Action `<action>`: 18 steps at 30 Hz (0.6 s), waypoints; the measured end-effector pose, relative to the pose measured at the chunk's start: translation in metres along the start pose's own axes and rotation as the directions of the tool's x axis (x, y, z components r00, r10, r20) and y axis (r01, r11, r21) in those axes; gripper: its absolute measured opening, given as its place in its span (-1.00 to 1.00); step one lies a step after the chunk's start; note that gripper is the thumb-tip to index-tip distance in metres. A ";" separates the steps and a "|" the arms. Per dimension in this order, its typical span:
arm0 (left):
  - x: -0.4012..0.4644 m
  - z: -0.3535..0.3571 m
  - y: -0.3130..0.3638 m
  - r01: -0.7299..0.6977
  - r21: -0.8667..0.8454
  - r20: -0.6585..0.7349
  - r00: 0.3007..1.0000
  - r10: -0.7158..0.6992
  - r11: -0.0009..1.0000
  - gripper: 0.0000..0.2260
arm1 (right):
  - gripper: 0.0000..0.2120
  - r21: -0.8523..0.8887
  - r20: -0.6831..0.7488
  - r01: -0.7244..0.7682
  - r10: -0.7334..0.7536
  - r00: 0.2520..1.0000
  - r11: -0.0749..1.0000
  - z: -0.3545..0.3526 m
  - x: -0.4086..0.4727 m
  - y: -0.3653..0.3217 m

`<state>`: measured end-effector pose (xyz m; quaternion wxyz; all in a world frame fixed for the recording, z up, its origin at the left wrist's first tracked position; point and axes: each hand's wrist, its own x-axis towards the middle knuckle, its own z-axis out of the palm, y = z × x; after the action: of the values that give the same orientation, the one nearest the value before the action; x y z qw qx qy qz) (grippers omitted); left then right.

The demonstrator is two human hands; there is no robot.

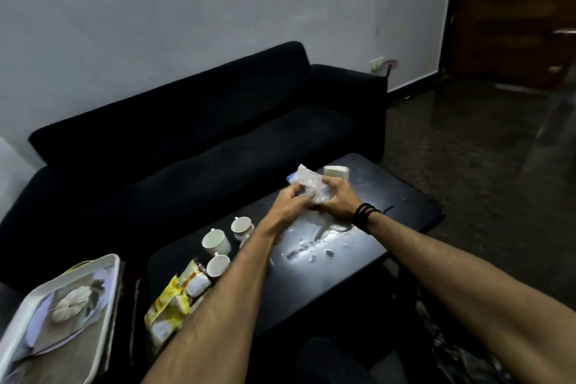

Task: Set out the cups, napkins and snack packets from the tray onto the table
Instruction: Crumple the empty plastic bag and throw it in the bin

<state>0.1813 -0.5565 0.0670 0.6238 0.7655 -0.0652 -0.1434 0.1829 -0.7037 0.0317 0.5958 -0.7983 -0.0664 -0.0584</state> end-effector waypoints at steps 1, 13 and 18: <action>0.000 0.012 -0.003 -0.012 0.053 0.034 0.999 0.010 0.999 -0.75 | -0.60 -0.053 -0.050 -0.028 0.025 0.998 0.998 -0.015 -0.005 0.009; 0.025 0.165 -0.071 -0.008 0.483 0.331 0.927 -0.174 0.876 -0.48 | -0.77 0.180 -0.282 -0.546 0.575 0.768 0.818 -0.235 -0.113 0.149; 0.032 0.224 -0.098 -0.122 0.603 0.492 0.835 -0.247 0.788 -0.57 | -0.86 0.186 -0.135 -0.721 0.744 0.654 0.668 -0.250 -0.172 0.196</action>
<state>0.1362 -0.7542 -0.0737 0.2912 0.8534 -0.2564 -0.3481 0.0444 -1.0046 -0.1122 0.6171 -0.7111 0.3182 0.1112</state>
